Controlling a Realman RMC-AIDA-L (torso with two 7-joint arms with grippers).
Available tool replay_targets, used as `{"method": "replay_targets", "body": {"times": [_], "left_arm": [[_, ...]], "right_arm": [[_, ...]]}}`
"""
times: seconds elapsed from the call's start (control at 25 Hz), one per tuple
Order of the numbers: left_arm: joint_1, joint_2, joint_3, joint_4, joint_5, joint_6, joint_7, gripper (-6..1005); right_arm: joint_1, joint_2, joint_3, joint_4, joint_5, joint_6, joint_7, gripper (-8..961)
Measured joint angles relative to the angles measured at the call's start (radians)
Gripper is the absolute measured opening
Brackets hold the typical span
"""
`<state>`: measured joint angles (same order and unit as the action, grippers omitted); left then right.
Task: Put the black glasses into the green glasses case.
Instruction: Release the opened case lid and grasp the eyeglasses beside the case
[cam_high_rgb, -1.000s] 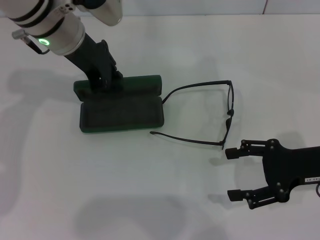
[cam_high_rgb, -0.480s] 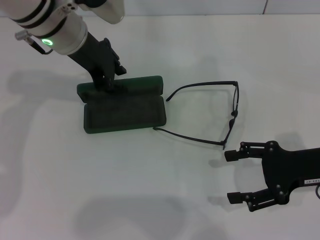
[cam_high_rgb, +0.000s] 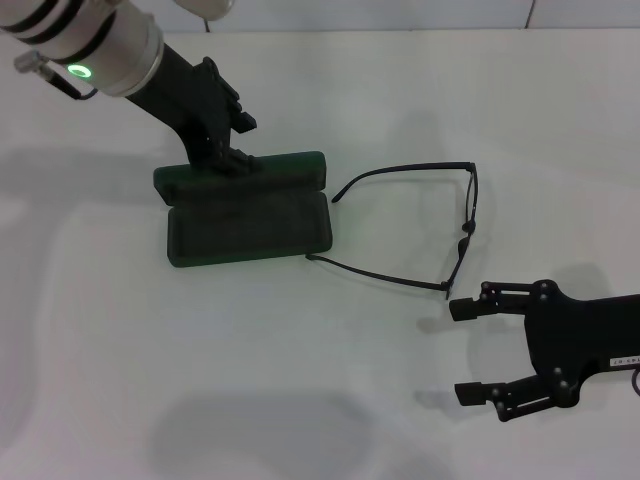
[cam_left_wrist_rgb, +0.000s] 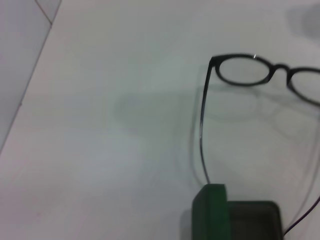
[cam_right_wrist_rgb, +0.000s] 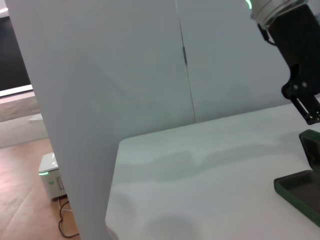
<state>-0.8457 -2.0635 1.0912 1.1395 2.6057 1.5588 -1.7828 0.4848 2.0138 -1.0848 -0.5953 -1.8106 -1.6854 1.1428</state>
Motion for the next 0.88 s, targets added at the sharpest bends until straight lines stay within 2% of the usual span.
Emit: {"method": "replay_targets", "body": {"times": [0.12,0.32,0.4,0.64,0.88], "left_arm": [[0.033,0.000,-0.027,0.027,-0.030,0.016,-0.019,491],[0.149,-0.027,-0.035,0.125,-0.065,0.005,-0.039,537],[0.174,-0.030,-0.026,0.147,-0.080,-0.002,-0.076,555],[0.209,-0.024,-0.029,0.158,-0.153,0.002,-0.158,658],[0.332,-0.021,-0.059,0.141,-0.349,0.003,-0.088,786]], "right_arm": [[0.000,-0.002,0.005,-0.001,0.003,-0.008,0.002,885],[-0.001,-0.008,0.006,-0.008,0.005,-0.011,0.022,884],[-0.001,-0.009,0.007,-0.009,0.005,-0.011,0.026,884],[0.001,-0.012,0.006,-0.014,0.005,-0.016,0.044,885],[-0.001,-0.023,0.007,-0.108,0.005,-0.027,0.167,883]]}}
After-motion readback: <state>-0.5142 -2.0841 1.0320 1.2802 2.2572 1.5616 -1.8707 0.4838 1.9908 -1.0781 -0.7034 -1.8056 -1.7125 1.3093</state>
